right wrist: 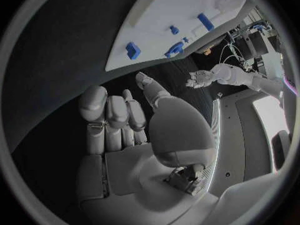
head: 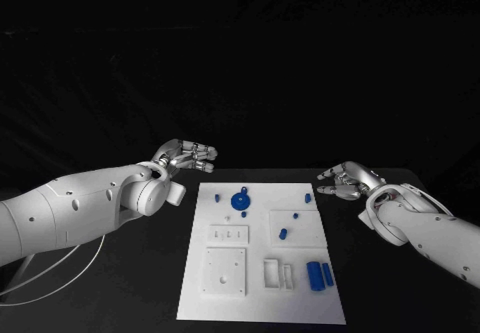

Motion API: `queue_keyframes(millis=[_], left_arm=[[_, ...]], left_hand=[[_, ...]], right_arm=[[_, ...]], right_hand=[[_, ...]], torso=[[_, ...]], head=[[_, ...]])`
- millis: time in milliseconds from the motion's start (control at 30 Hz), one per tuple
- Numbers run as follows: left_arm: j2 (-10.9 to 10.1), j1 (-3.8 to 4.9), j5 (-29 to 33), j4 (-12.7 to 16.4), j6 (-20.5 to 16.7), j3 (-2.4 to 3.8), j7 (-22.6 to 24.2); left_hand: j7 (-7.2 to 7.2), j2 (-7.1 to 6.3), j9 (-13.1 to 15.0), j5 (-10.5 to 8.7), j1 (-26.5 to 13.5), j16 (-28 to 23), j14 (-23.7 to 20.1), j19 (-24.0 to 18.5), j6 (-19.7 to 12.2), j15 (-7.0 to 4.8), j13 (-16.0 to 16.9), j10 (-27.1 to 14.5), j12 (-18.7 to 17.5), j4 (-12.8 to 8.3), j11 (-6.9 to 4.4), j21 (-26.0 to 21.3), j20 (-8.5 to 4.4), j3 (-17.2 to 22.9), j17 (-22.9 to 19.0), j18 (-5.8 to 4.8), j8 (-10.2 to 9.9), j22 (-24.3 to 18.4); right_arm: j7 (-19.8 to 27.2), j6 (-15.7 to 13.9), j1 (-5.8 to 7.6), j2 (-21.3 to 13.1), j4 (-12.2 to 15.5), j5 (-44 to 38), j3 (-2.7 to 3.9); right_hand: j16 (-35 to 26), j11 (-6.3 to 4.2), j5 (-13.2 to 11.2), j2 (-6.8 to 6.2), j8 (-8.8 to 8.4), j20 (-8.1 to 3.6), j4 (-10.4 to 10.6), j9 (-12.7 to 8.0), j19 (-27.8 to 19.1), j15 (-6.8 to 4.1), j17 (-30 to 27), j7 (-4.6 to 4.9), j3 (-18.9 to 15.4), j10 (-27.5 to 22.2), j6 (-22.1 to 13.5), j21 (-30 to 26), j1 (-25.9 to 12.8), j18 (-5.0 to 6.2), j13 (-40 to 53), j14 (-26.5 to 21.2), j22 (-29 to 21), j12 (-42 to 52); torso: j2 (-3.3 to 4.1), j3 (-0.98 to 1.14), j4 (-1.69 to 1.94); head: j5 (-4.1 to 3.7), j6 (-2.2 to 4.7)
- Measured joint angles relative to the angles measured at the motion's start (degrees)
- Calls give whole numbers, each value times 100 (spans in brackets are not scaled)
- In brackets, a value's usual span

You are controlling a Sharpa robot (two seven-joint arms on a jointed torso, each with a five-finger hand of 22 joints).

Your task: Assemble the parts on the task board

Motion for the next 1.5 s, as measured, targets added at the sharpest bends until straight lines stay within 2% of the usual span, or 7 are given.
queue_keyframes(millis=[100, 367, 733, 1100, 1500], left_arm=[[-2, -18, -10, 3, 30, 0, 0], [-5, -50, -46, -4, 110, 0, 7], [20, -87, -69, -31, 125, 1, 10], [26, -114, -77, -55, 125, 1, 1], [37, -129, -81, -61, 126, 1, -3]], left_hand=[[21, -32, 0, -91, 32, 0, -31, -19, -21, 30, 5, -106, 0, -96, 49, 2, 18, -71, 0, 1, 0, 0], [51, -32, 0, -126, 32, 0, 11, -39, -113, 72, 6, -311, 0, -314, 90, 40, 39, -306, -7, 1, 0, 1], [72, -1, 0, -126, 64, 27, 42, -39, -134, 60, 5, -424, 0, -339, 119, 111, 39, -375, -4, 1, 0, 43], [72, -1, 0, -126, 64, 26, 42, -39, -134, 59, 5, -424, 0, -339, 119, 158, 38, -375, -4, 1, 0, 54], [72, 29, 0, -125, 93, 93, 61, -39, -134, 41, 4, -424, 0, -364, 119, 245, 38, -399, 11, 1, 0, 86]], right_arm=[[60, 14, -61, 50, -82, -1, 0], [168, 63, -161, 157, -263, 12, 0], [223, 110, -255, 234, -376, 19, 3], [233, 121, -320, 338, -450, 8, 2], [213, 41, -333, 460, -531, 9, 4]], right_hand=[[0, -1, -82, 0, 0, 0, -14, 0, 0, 2, 0, 14, -15, 1, -14, 0, 0, 0, 0, -1, 0, 0], [0, -1, -82, 3, 0, 20, -62, 0, -21, 2, -1, 32, -63, 1, -56, 0, 42, 0, 0, -1, 0, -3], [0, 20, -82, 20, 0, 41, -99, 0, 0, 2, -2, 40, -105, -20, -83, -37, 70, 0, 0, -1, 0, -27], [0, 19, -82, 20, 0, 41, -66, 0, 0, 1, 3, 41, -169, -20, -83, -59, 70, -1, 0, -2, 0, -27], [0, 19, -106, 20, 0, 41, -13, -1, 0, 1, 10, 40, -222, -20, -83, -87, 70, 0, 0, -2, 0, -26]], torso=[[-1, 7, 2], [2, -4, 33], [3, -8, 25], [-2, -3, 33], [-3, -4, 33]], head=[[6, -14], [-34, -50], [-30, -108], [-21, -138], [-9, -135]])
